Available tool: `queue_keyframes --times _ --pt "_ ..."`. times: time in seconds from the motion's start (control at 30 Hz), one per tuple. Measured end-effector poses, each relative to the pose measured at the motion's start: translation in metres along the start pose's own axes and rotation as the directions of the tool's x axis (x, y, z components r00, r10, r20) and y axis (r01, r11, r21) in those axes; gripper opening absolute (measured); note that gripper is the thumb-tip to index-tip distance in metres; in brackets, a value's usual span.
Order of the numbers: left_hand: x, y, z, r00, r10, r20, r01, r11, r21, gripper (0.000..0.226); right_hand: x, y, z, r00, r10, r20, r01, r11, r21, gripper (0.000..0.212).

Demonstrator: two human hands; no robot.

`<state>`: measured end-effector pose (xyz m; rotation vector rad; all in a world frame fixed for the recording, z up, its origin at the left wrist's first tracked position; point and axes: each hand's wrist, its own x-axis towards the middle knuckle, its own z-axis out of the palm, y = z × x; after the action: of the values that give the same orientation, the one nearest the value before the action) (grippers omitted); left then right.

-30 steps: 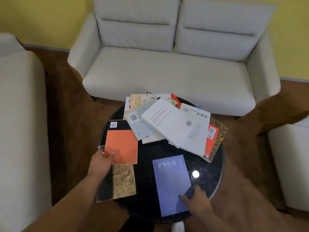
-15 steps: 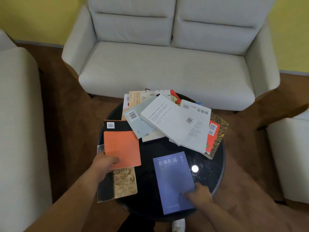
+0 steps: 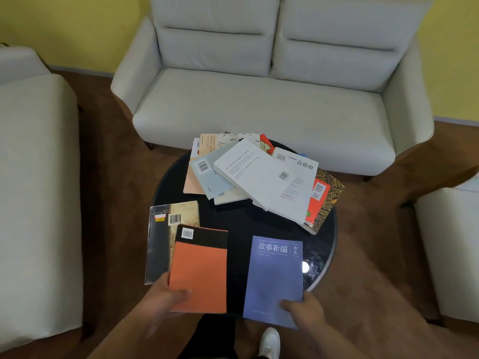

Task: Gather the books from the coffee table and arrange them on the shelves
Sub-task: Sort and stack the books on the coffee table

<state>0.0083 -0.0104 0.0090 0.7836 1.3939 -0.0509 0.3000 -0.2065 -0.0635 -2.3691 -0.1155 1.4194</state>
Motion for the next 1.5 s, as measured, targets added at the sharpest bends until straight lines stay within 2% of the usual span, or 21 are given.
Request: queue_keyframes --times 0.27,0.37,0.5,0.57,0.63,0.7,0.77,0.83,0.87,0.93,1.0,1.07,1.13,1.17,1.2,1.23,1.27,1.33,1.4,1.43,1.5 --pt "0.005 -0.023 0.051 0.997 -0.029 0.078 0.036 0.995 -0.089 0.042 0.002 0.028 -0.048 0.998 -0.065 0.002 0.064 0.989 0.130 0.031" --pt "0.014 -0.025 0.071 0.999 -0.030 0.020 0.032 0.996 -0.079 0.048 -0.010 0.033 -0.074 0.979 -0.200 -0.046 0.203 0.975 0.084 0.022" --pt "0.026 -0.015 0.102 0.987 0.070 -0.142 -0.038 0.976 0.215 0.054 -0.033 0.013 -0.110 0.893 -0.442 -0.088 0.431 0.894 -0.119 0.023" --pt "0.024 -0.006 0.115 0.976 0.135 -0.170 -0.050 0.901 0.431 0.055 -0.049 -0.005 -0.124 0.839 -0.537 -0.081 0.509 0.830 -0.230 0.036" --pt "0.013 0.004 0.126 0.956 0.160 -0.247 0.028 0.787 0.616 0.064 -0.065 -0.026 -0.136 0.792 -0.608 -0.054 0.548 0.747 -0.377 0.052" --pt "-0.003 0.015 0.136 0.894 0.334 -0.300 -0.012 0.687 0.727 0.085 -0.084 -0.049 -0.146 0.737 -0.676 0.006 0.600 0.650 -0.467 0.051" --pt "-0.020 0.026 0.144 0.740 0.661 -0.125 -0.378 0.563 0.735 0.093 -0.103 -0.074 -0.153 0.667 -0.736 0.112 0.670 0.527 -0.524 0.033" --pt "-0.040 0.040 0.151 0.599 0.781 0.177 -0.622 0.315 0.717 0.086 -0.122 -0.097 -0.154 0.606 -0.757 0.244 0.741 0.425 -0.519 0.024" --pt "-0.048 0.046 0.154 0.605 0.742 0.289 -0.665 0.270 0.697 0.076 -0.129 -0.108 -0.152 0.568 -0.769 0.295 0.781 0.388 -0.490 0.022" --pt "-0.055 0.053 0.157 0.673 0.635 0.379 -0.678 0.326 0.659 0.039 -0.135 -0.127 -0.143 0.515 -0.795 0.320 0.828 0.366 -0.425 0.021" --pt "-0.057 0.054 0.157 0.711 0.629 0.315 -0.684 0.512 0.520 0.020 -0.131 -0.141 -0.130 0.524 -0.823 0.219 0.830 0.435 -0.349 0.027" --pt "-0.054 0.048 0.151 0.752 0.624 0.210 -0.655 0.675 0.340 0.019 -0.116 -0.144 -0.110 0.557 -0.830 -0.010 0.803 0.542 -0.248 0.041" --pt "-0.045 0.036 0.140 0.848 0.521 0.095 -0.529 0.840 0.119 0.018 -0.093 -0.135 -0.090 0.582 -0.777 -0.239 0.732 0.629 -0.261 0.049" --pt "-0.040 0.029 0.135 0.904 0.424 0.064 -0.424 0.906 -0.013 0.018 -0.080 -0.126 -0.078 0.646 -0.720 -0.254 0.670 0.694 -0.264 0.050" --pt "-0.032 0.022 0.130 0.942 0.332 0.052 -0.325 0.939 -0.114 0.017 -0.068 -0.117 -0.066 0.768 -0.616 -0.174 0.578 0.784 -0.224 0.052" --pt "-0.024 0.016 0.125 0.963 0.265 0.045 -0.255 0.953 -0.163 0.018 -0.059 -0.108 -0.052 0.882 -0.470 -0.032 0.458 0.873 -0.167 0.056" --pt "-0.016 0.012 0.122 0.975 0.218 0.032 -0.210 0.962 -0.173 0.018 -0.050 -0.099 -0.039 0.937 -0.324 0.127 0.340 0.931 -0.136 0.059" --pt "0.001 0.005 0.120 0.986 0.168 -0.014 -0.168 0.974 -0.150 0.022 -0.037 -0.087 -0.016 0.931 -0.207 0.300 0.258 0.956 -0.142 0.060" --pt "0.019 0.001 0.117 0.977 0.179 -0.114 -0.181 0.983 -0.006 0.028 -0.025 -0.082 0.002 0.940 -0.243 0.238 0.281 0.949 -0.144 0.054" --pt "0.025 0.001 0.114 0.961 0.218 -0.173 -0.188 0.967 0.170 0.030 -0.021 -0.084 0.009 0.947 -0.267 0.177 0.293 0.945 -0.143 0.046" --pt "0.032 0.004 0.109 0.922 0.309 -0.235 -0.126 0.811 0.571 0.033 -0.015 -0.089 0.017 0.947 -0.307 0.095 0.319 0.935 -0.155 0.029"
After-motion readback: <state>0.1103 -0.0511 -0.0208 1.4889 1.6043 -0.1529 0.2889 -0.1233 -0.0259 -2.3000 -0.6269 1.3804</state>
